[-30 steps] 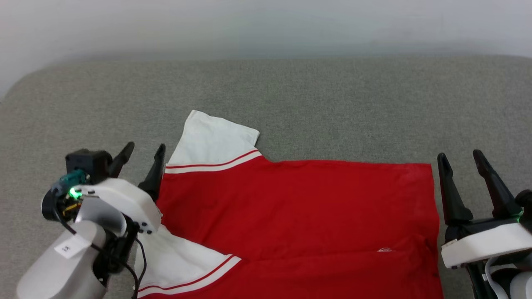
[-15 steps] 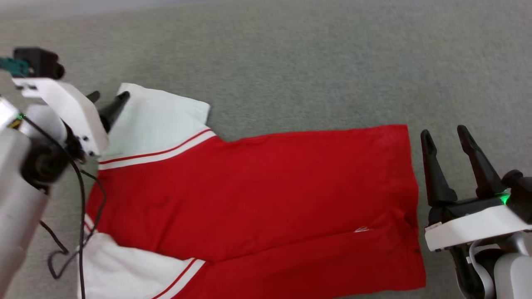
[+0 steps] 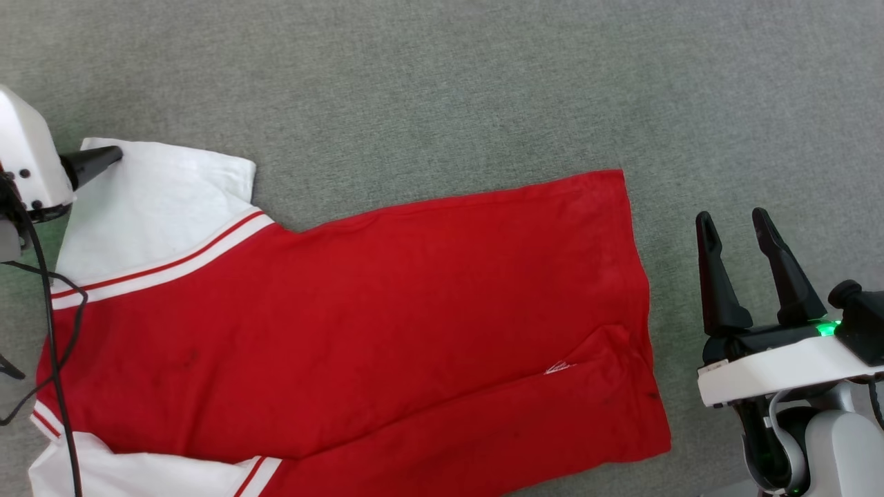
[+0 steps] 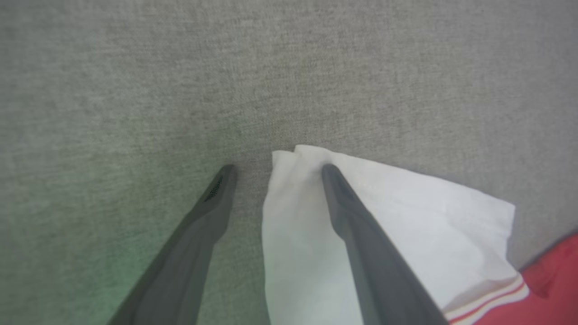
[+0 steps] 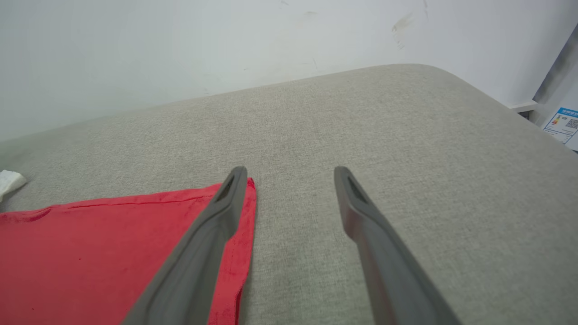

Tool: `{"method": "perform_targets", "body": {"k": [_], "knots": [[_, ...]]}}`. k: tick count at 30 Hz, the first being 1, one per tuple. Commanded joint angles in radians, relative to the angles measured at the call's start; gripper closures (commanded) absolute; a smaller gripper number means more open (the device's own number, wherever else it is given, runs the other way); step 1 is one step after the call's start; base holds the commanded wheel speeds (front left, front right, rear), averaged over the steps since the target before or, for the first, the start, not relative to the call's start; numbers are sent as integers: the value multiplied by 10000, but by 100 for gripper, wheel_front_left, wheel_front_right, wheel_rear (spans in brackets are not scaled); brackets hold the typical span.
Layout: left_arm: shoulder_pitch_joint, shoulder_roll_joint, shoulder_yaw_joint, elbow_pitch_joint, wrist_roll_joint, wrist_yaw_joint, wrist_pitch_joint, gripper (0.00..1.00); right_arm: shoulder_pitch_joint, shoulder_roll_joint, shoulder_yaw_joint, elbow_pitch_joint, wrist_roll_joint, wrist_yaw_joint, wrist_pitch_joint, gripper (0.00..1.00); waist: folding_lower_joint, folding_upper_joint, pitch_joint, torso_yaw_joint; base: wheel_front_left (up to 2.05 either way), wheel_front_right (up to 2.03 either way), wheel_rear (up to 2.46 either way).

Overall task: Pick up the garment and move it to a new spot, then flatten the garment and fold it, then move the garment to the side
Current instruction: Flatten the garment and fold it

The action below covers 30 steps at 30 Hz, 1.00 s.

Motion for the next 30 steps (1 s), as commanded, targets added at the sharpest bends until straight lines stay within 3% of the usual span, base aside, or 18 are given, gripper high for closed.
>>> {"method": "perform_targets", "body": {"k": [1,2,4,9,16,21,30], "knots": [[838,-639,-556,277,-197,22,557,79,-183,44,-23,49,100,-10,-44,0,2,0,92,-98,0,0,0],[943,-710,-625,284,-268,71,761,100,-219,47,-55,101,136,-10,-55,0,2,0,102,-118,0,0,0],[1015,-777,-727,164,-286,100,897,100,-287,47,-125,194,204,-10,27,0,2,0,115,-136,0,0,0],[696,-658,-581,-137,161,135,59,100,-562,-15,-69,520,553,-10,639,0,2,0,-35,-53,0,0,0],[-100,-595,-511,-512,813,20,-968,100,-1371,-1338,501,1498,1847,-10,3464,0,2,0,-660,450,0,0,0],[-407,-883,-709,-1089,1157,-161,-1352,100,-2036,-2315,896,1849,2529,-10,5479,0,2,0,-939,1131,0,0,0],[-413,-1059,-862,-2139,1459,-298,-1856,100,-3261,-3093,1659,2594,2824,-10,7306,0,2,0,-793,2038,0,0,0]]}}
